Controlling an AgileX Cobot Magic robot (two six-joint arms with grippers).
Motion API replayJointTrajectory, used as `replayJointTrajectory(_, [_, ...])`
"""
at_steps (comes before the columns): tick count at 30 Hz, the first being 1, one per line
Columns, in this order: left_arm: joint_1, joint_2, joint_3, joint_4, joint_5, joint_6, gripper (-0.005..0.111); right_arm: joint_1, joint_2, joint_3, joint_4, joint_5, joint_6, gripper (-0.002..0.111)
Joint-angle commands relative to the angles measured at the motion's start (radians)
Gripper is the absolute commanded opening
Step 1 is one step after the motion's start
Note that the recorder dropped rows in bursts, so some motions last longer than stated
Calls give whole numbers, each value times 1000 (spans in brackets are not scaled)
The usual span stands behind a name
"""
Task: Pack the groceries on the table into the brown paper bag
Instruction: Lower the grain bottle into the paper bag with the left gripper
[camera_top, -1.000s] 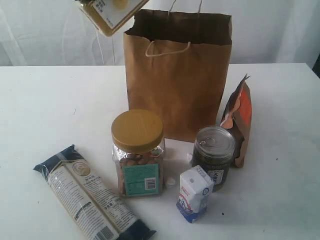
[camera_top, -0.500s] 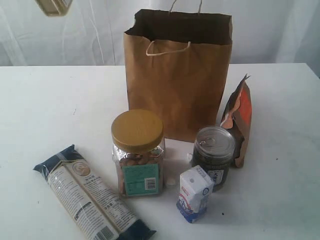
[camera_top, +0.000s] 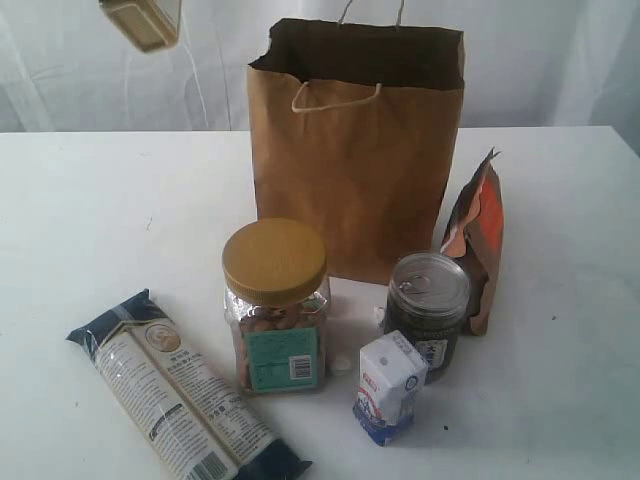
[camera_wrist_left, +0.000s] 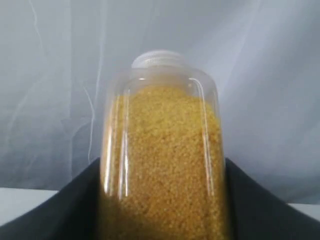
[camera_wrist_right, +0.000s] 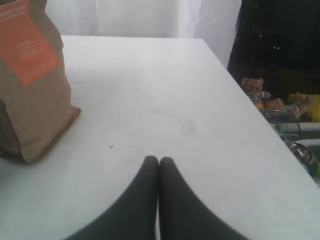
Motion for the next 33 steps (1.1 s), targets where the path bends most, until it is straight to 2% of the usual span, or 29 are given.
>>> replayJointTrajectory(1, [-1,-42,-11,-16,-98,-18,0,-1,-6,2,3,-7,-1,0])
replayJointTrajectory(4, [-10,-44,17,-9,-149,-47,0,-1,-6,2,3,-7,-1,0])
replayJointTrajectory(6, [-12,-45,54,48,-206,-110,0,-1,-6,2,3,-7,-1,0])
replayJointTrajectory(9, [-17,-57,137,333,-368,-367,0,-1,-6,2,3,-7,-1,0])
replayJointTrajectory(12, [0,-60,219,695,-704,-640,0,-1,-6,2,3,-5,-1,0])
replayJointTrajectory(15, [10,-60,264,834,-888,-717,0,-1,-6,2,3,-5,-1,0])
replayJointTrajectory(21, [12,-61,307,887,-1056,-758,0,-1,-6,2,3,-8,-1,0])
replayJointTrajectory(27, [73,-59,370,905,-1314,-821,0,-1,-6,2,3,-8,-1,0])
replayJointTrajectory(33, [140,-61,391,1066,-1319,-894,0,-1,-6,2,3,-8,-1,0])
